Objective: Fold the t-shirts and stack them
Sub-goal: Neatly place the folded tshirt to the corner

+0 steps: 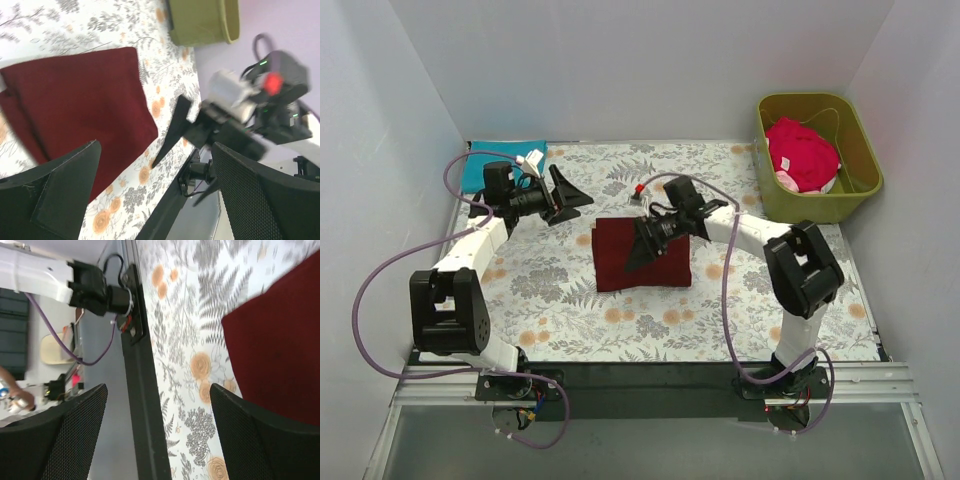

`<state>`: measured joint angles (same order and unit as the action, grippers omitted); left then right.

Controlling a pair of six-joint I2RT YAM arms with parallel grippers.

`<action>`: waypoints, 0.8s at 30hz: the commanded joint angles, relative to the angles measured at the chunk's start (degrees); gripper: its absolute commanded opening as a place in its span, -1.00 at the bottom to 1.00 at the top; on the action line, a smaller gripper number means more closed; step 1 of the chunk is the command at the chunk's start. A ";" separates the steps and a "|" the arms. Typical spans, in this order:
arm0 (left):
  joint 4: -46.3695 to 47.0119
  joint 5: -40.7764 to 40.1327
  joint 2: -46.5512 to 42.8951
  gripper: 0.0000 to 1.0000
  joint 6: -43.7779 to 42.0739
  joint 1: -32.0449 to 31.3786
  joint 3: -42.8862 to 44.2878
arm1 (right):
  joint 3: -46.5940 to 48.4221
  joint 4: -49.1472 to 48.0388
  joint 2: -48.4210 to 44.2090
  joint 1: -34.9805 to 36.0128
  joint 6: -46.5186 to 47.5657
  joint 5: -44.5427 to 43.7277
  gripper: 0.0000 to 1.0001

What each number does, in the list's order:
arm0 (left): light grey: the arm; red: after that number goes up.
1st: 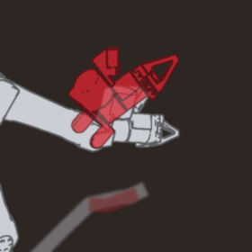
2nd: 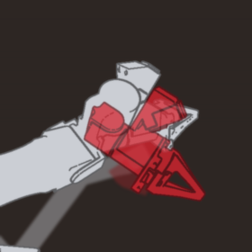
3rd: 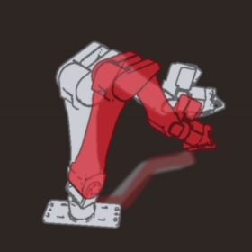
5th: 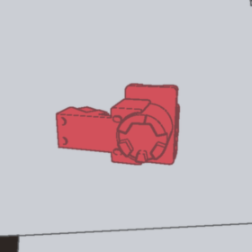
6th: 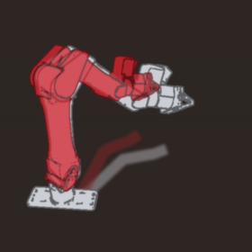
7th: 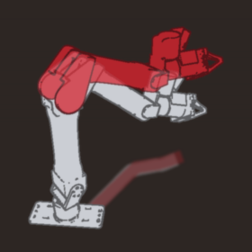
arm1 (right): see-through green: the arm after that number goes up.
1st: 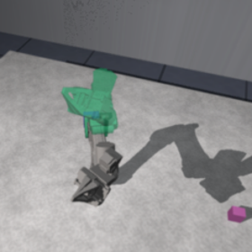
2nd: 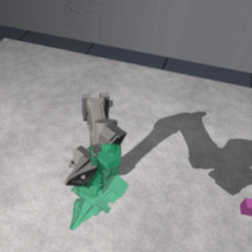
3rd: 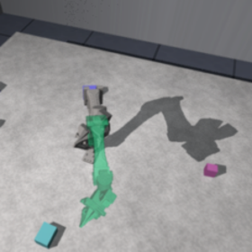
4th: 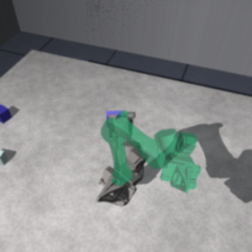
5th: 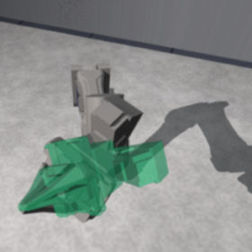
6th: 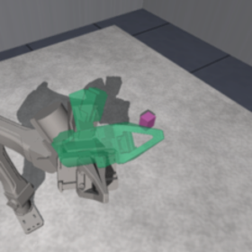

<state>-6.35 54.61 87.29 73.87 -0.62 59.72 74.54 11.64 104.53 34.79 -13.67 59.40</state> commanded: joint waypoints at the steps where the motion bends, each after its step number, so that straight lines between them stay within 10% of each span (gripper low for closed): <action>1: -5.77 -0.90 -2.73 0.86 -2.76 0.54 -1.01 | -4.66 -3.20 4.87 -0.24 -2.68 0.73 0.79; 12: -10.52 -5.47 -5.11 0.87 -3.11 4.23 -2.77 | -2.42 6.35 19.22 -6.65 9.43 -6.29 0.68; 20: -14.12 -10.48 -2.56 0.89 -2.41 4.23 -2.07 | 9.47 17.36 6.23 -4.65 15.34 -7.88 0.57; 24: -15.62 -15.66 -2.65 0.89 -2.67 4.40 -0.84 | 12.20 17.37 1.47 1.49 17.18 -25.39 0.32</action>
<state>-19.73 43.90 85.45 71.57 3.33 56.99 82.76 27.42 111.39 31.20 -0.38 47.29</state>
